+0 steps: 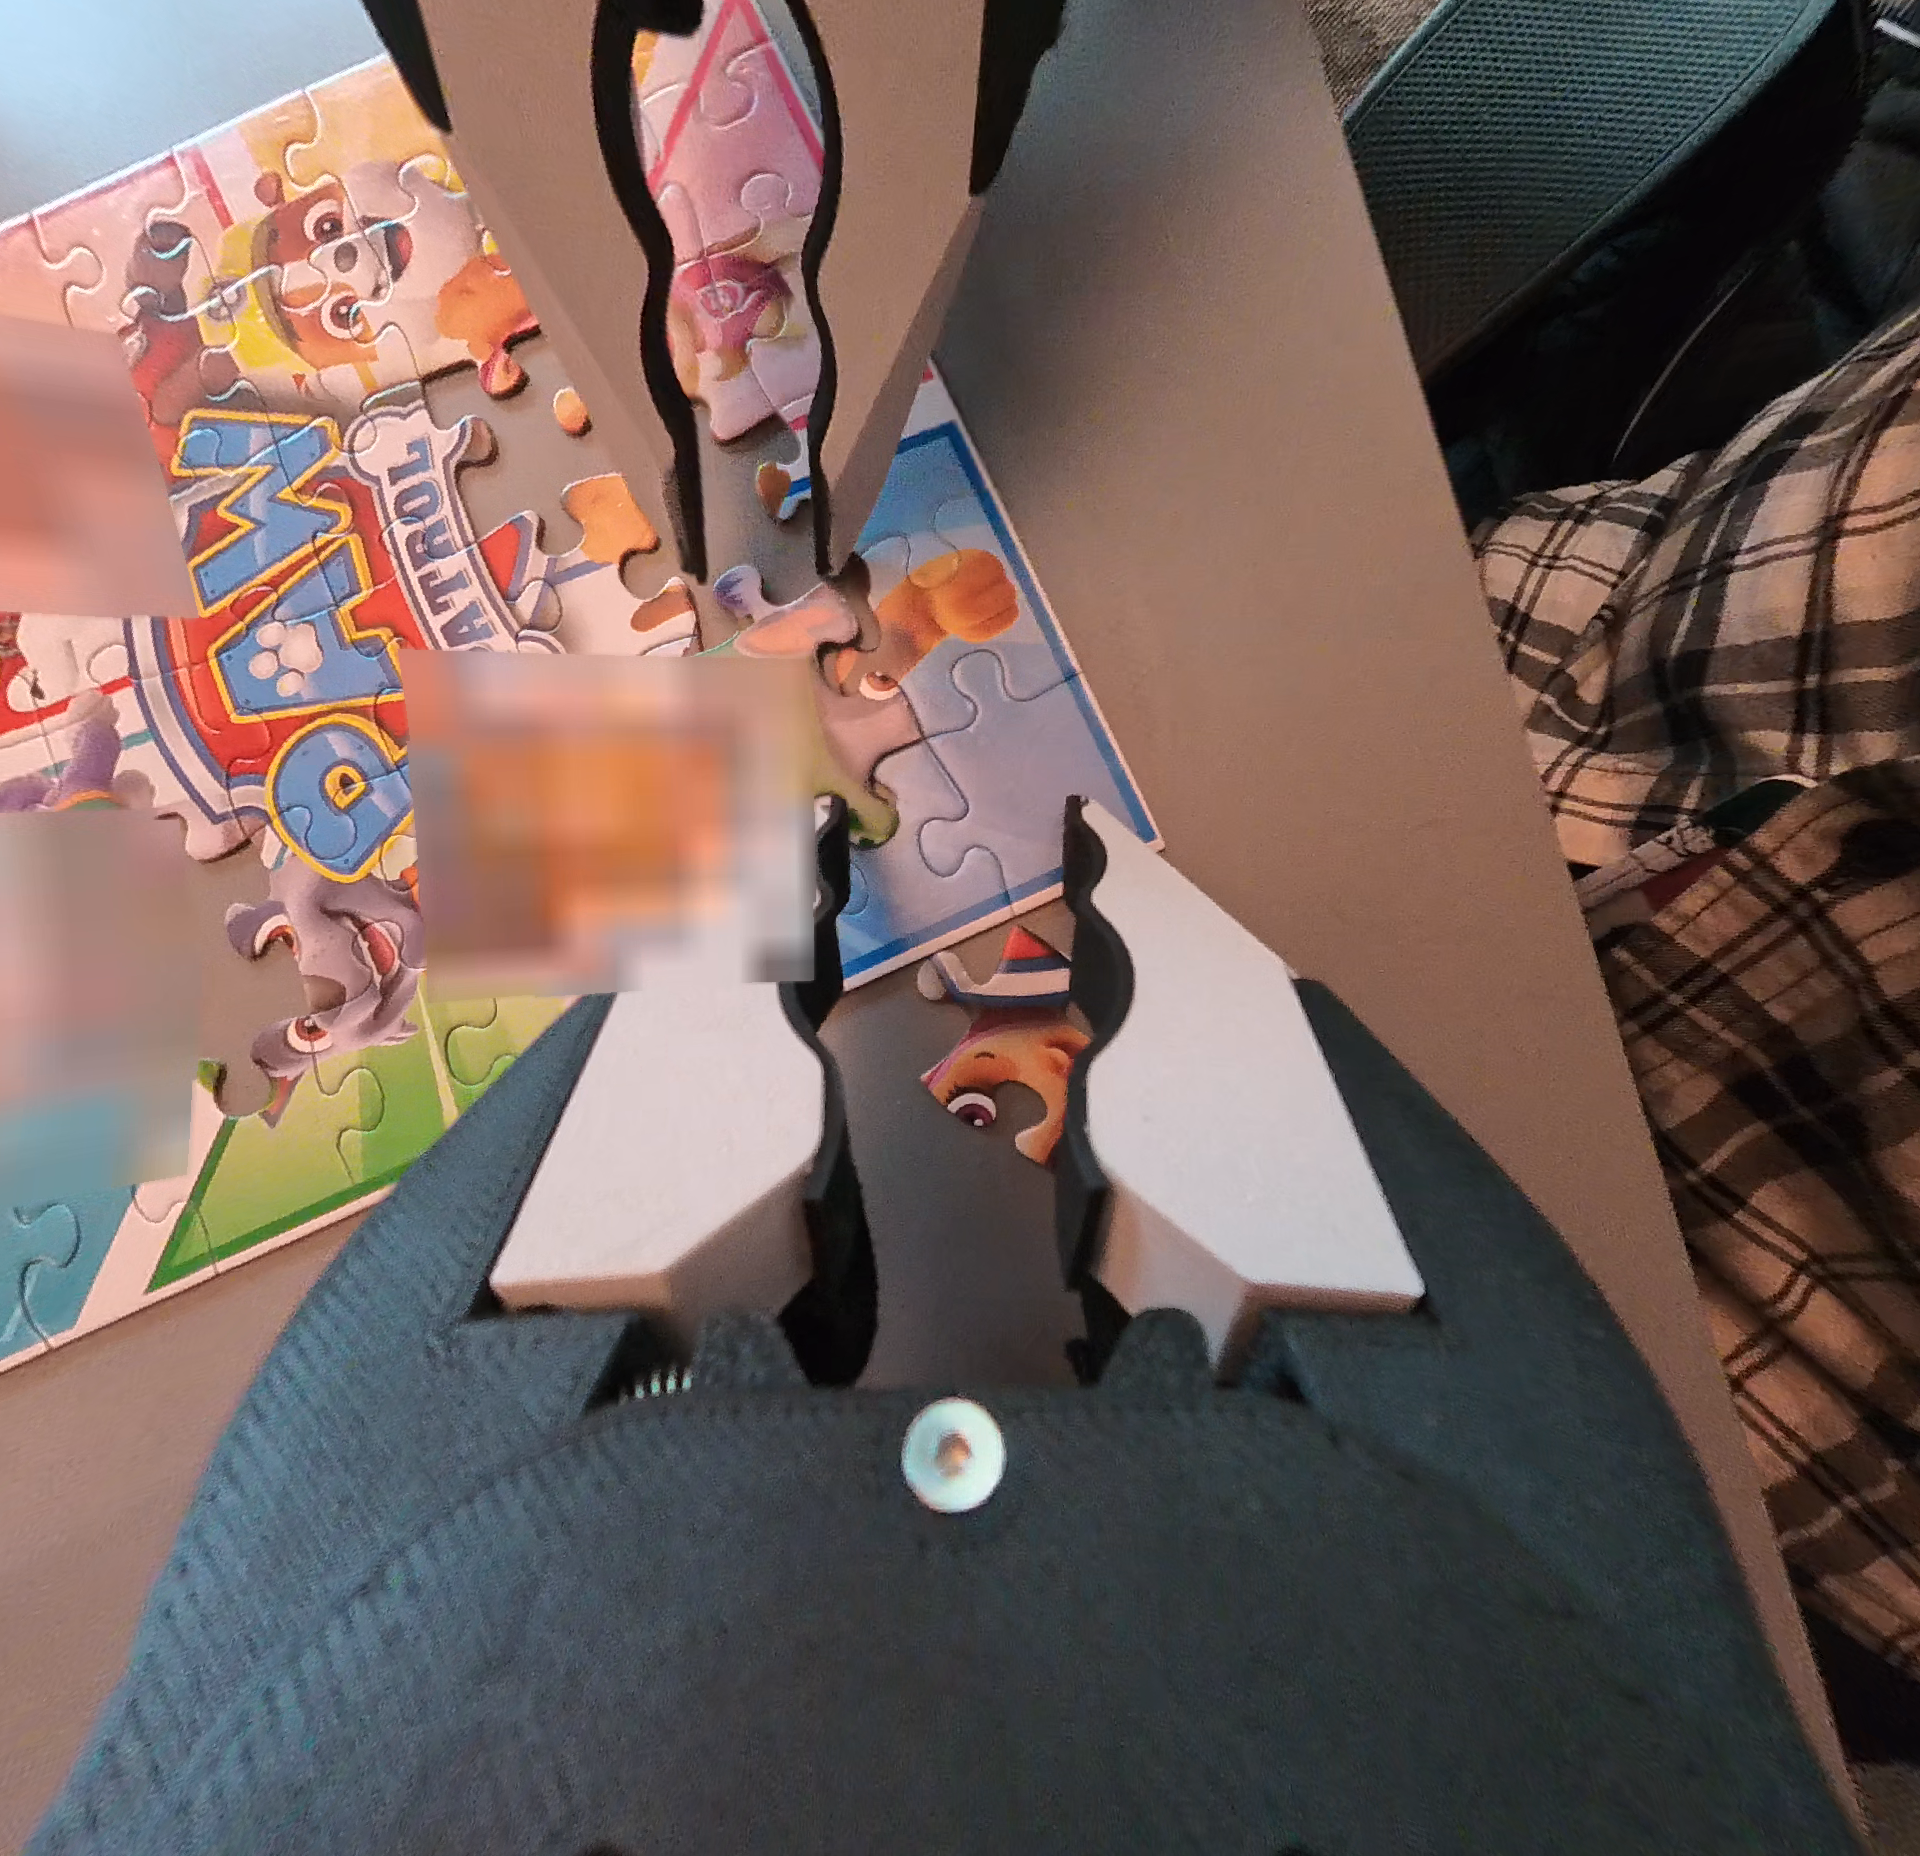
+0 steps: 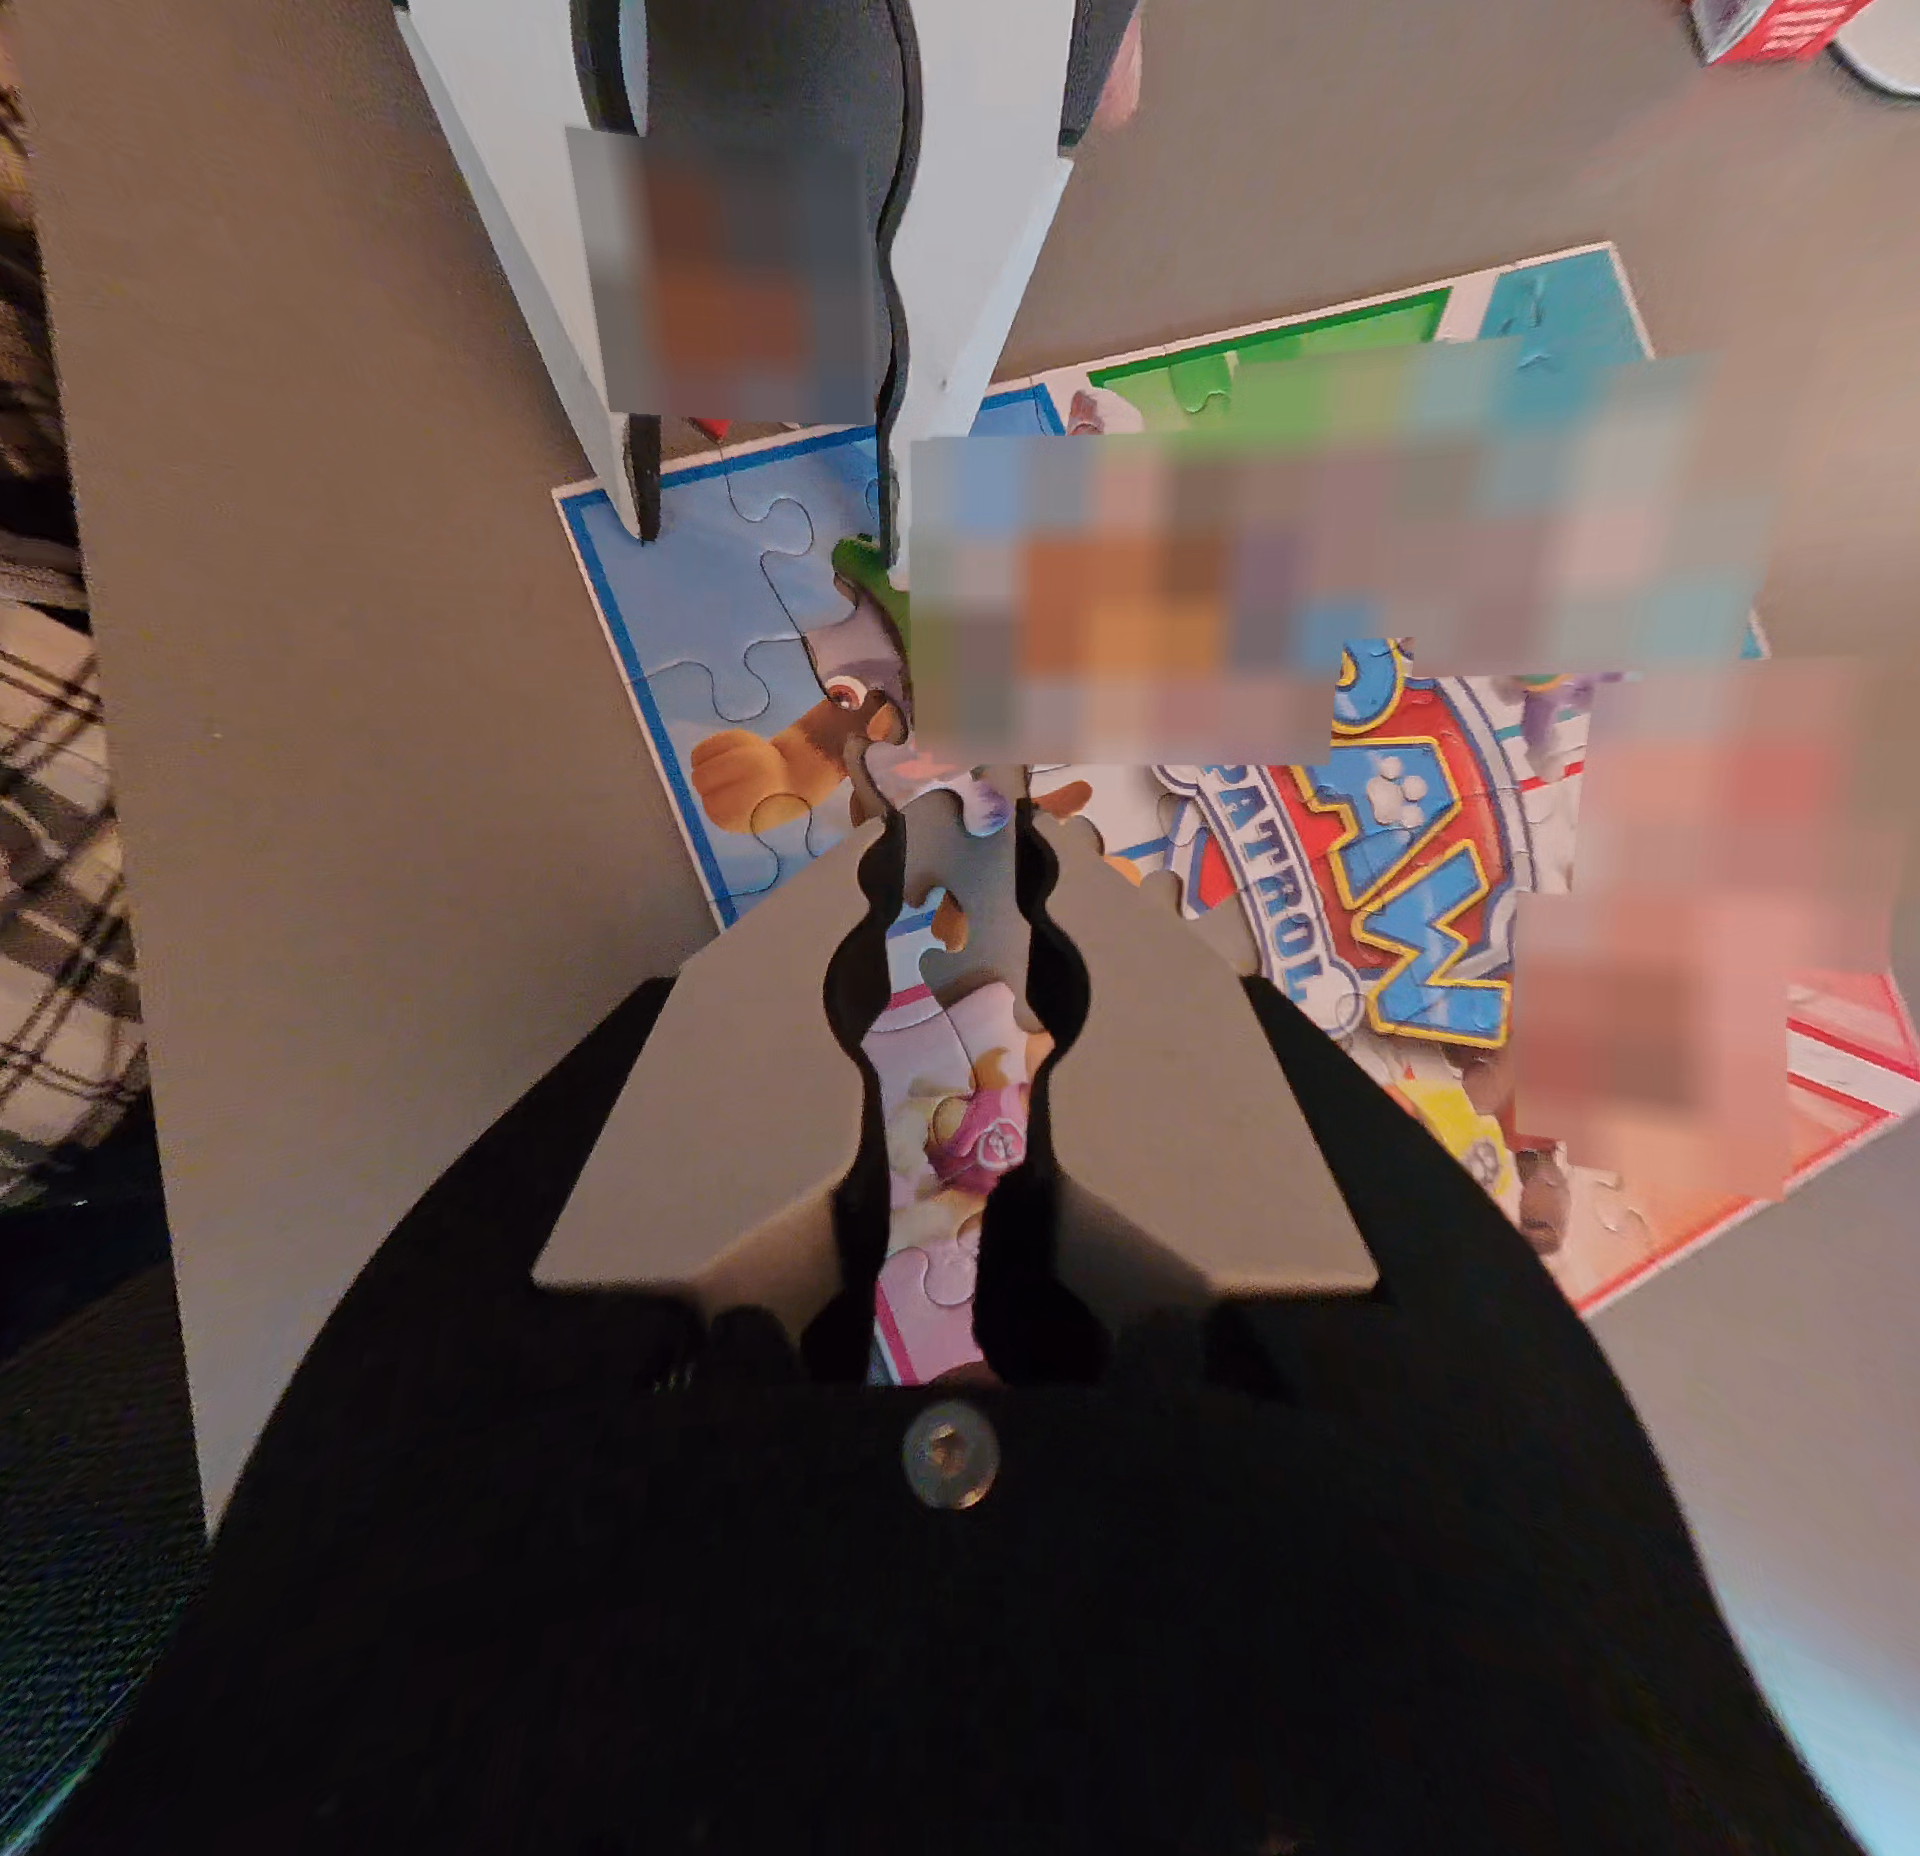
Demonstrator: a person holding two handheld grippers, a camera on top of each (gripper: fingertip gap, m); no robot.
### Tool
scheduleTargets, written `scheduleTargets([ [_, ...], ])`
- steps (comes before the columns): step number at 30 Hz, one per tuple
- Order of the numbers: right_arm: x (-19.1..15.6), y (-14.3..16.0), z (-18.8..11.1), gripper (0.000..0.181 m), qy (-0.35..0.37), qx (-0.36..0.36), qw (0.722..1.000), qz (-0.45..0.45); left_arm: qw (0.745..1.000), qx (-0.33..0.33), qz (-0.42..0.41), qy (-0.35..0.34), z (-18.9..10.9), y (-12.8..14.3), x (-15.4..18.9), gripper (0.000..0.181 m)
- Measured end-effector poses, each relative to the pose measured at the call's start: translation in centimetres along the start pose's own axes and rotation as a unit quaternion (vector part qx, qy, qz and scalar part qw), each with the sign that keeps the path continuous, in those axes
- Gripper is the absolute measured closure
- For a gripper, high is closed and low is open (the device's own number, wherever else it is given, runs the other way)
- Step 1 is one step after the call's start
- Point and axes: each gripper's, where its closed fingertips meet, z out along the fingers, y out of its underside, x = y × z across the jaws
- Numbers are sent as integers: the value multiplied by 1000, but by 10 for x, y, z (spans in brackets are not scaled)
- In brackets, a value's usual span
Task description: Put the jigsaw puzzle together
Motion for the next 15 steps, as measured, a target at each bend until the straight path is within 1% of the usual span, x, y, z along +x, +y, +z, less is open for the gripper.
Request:
scheduleTargets([
  [4, -1, -2, 3, 164, -55, 6, 998, 27, 1000, 4, -8, 6, 0, 0, -1, 140],
  [11, 1, -2, 5, 164, -96, 3, 995, 30, 1000, 5, -10, 8, 1, 1, -1, 140],
  [12, 3, -2, 5, 168, -98, 3, 995, 32, 1000, 5, -10, 8, 1, 0, -1, 140],
  [13, 5, -1, 5, 176, -96, 1, 995, 32, 1000, 5, -10, 8, 1, 0, -1, 140],
  [15, 2, -1, 4, 181, -105, -1, 994, 26, 1000, 5, -7, 7, 1, 0, -1, 140],
])
